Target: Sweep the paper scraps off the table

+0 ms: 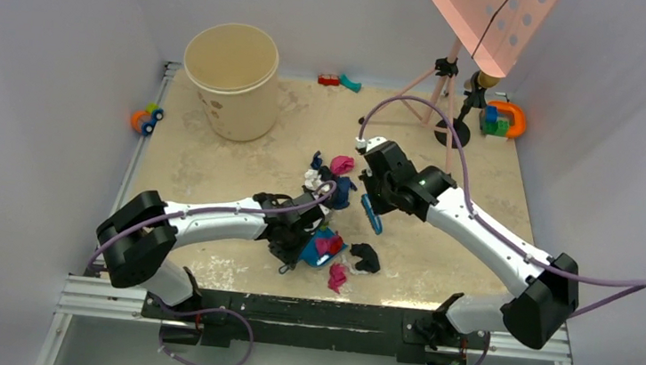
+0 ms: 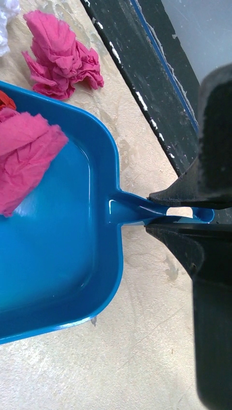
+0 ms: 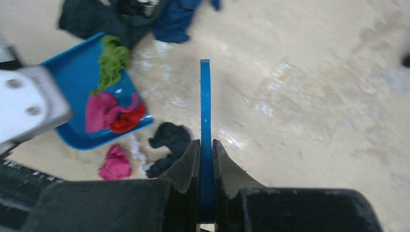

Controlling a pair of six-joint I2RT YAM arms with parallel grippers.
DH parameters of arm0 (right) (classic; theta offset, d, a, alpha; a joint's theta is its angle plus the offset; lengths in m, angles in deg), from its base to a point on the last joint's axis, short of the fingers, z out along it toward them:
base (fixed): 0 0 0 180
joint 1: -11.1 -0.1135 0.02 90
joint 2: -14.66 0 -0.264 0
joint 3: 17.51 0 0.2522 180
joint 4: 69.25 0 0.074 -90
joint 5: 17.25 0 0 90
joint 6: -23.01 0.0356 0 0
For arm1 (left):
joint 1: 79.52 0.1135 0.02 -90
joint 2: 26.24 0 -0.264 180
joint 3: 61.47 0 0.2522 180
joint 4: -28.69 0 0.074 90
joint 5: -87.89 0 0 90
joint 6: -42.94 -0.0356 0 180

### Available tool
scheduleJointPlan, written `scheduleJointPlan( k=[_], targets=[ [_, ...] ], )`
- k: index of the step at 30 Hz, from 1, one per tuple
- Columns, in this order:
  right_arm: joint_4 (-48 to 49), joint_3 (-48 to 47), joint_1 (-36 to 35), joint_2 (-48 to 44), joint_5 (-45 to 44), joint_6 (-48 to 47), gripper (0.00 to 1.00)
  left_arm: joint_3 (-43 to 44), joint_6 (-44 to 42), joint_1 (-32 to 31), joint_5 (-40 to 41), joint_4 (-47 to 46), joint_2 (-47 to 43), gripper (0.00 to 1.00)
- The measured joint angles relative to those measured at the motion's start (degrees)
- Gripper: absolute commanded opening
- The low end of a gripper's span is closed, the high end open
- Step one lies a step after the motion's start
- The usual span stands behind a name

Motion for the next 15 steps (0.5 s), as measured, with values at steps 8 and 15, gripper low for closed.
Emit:
scheduleJointPlan(
  k=[8,15],
  targets=[
    [-10.88,-0.44,0.39,3.52,-14.25,12.17,0.00,-0.37,0.04,0.00,0.57,-0.66,-0.09,0.00],
    [-19.32,-0.35,-1.40,6.71,-18.75,22.21,0.00,-0.37,1.90,0.00,2.93,2.12,-2.69,0.00]
  ],
)
